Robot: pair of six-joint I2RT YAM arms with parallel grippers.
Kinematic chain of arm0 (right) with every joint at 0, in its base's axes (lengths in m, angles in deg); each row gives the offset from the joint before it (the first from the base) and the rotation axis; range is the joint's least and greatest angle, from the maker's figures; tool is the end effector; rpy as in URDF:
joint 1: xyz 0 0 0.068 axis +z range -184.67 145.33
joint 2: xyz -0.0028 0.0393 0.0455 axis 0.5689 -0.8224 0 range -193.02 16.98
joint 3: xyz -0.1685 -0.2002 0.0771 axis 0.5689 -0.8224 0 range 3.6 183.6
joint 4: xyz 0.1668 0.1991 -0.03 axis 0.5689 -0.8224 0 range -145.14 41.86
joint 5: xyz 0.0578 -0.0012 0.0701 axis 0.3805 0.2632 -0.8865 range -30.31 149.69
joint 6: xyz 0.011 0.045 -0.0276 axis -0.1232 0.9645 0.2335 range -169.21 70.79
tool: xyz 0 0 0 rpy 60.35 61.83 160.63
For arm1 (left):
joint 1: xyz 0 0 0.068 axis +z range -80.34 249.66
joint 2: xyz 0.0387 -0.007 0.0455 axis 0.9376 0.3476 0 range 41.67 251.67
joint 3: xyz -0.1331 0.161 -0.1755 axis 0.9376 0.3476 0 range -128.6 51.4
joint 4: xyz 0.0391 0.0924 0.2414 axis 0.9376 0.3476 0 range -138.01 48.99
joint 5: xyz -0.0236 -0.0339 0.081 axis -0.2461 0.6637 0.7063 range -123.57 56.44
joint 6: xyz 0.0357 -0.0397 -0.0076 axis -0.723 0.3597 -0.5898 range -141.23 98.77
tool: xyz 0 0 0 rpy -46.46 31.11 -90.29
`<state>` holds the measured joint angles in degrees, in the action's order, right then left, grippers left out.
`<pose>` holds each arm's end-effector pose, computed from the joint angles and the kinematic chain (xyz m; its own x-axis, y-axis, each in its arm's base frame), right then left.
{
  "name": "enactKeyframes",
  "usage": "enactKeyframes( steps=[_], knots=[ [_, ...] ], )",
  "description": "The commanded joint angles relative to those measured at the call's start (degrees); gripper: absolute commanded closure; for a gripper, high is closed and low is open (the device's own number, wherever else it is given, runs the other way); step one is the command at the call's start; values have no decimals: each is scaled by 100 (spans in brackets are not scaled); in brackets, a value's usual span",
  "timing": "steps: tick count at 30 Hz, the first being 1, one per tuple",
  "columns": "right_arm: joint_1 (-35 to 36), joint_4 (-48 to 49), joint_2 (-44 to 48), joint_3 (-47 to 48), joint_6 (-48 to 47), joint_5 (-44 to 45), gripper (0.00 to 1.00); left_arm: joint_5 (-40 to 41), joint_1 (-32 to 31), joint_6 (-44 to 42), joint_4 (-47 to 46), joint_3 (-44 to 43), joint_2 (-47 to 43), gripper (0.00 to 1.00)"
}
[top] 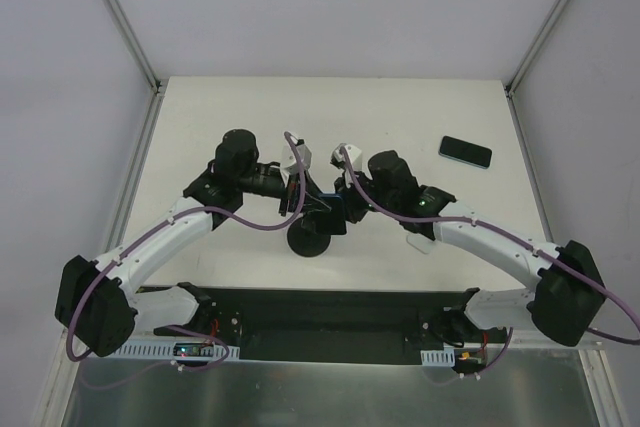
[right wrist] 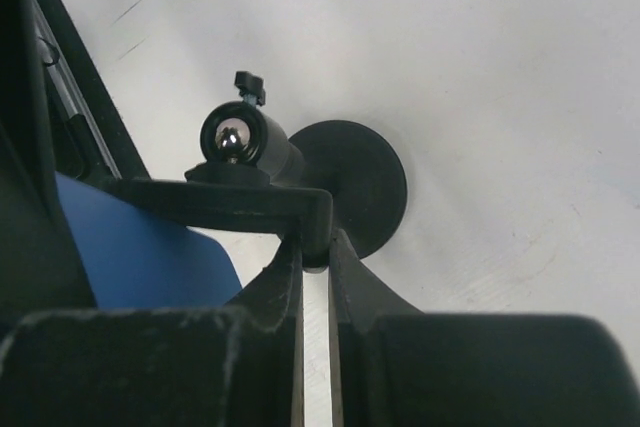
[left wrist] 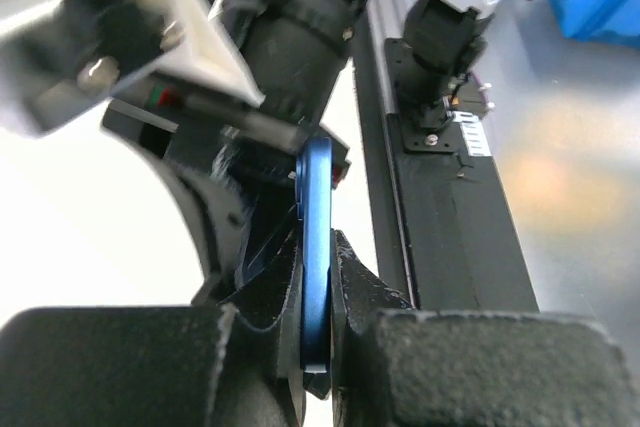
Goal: Place the phone on the phone stand
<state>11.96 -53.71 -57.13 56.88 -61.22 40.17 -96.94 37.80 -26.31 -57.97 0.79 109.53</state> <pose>0.1934 0.2223 0.2885 -0.1133 -0.4055 -0.9070 -0.9347 0.3530 -0.0410 0.2052 -0.1652 0.3313 -0.0196 0.0590 -0.9981 0.9954 -0.0929 -0.0251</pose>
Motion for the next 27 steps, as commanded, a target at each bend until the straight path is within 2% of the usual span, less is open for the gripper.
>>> enactKeyframes(
  steps=[1,3,8,9,11,12,13,14,15,16,18,19,20,21,22,24,27],
  knots=[
    [-23,1379,844,-475,575,1116,100,1536,154,341,423,270,-685,100],
    [4,1645,985,-703,630,1372,100,1933,40,306,957,306,-869,100],
    [285,2015,1126,-784,577,1933,100,2442,-127,708,1435,271,-879,100],
    [337,1963,1144,-740,594,2283,100,2931,-171,771,1452,306,-949,100],
    [688,1822,1170,-652,752,2978,100,4099,-688,702,1654,402,-1081,100],
    [837,1709,1179,-600,927,3877,100,4601,-908,571,1707,429,-1160,100],
    [1135,1438,1153,-530,998,4330,100,5511,-1162,561,1873,420,-1160,100],
    [1303,1366,1109,-398,1016,4744,100,5929,-1235,587,1988,342,-1134,100],
    [1505,1278,978,-319,1025,5740,100,6429,-1270,787,2163,272,-1012,100],
    [1942,1199,873,-248,947,6315,100,7174,-1305,876,2269,210,-976,100],
    [2296,1189,636,-72,1042,7413,100,8275,-1674,1174,2131,384,-1106,100],
    [2550,945,573,24,1574,7733,100,8697,-1736,1281,1929,524,-1195,100],
    [2657,873,442,112,1753,8058,100,8902,-1771,1395,1414,830,-1326,100],
    [2771,916,389,130,1894,8227,100,9008,-1771,1587,1278,903,-1301,100],
    [2999,978,345,139,2052,8455,100,9105,-1797,1641,1199,904,-1214,100],
    [3141,944,152,357,2141,8913,100,9806,-2122,1660,1119,720,-819,100],
    [3492,566,-147,805,2352,9501,100,10458,-2395,1659,1013,552,-423,100]
  ],
)
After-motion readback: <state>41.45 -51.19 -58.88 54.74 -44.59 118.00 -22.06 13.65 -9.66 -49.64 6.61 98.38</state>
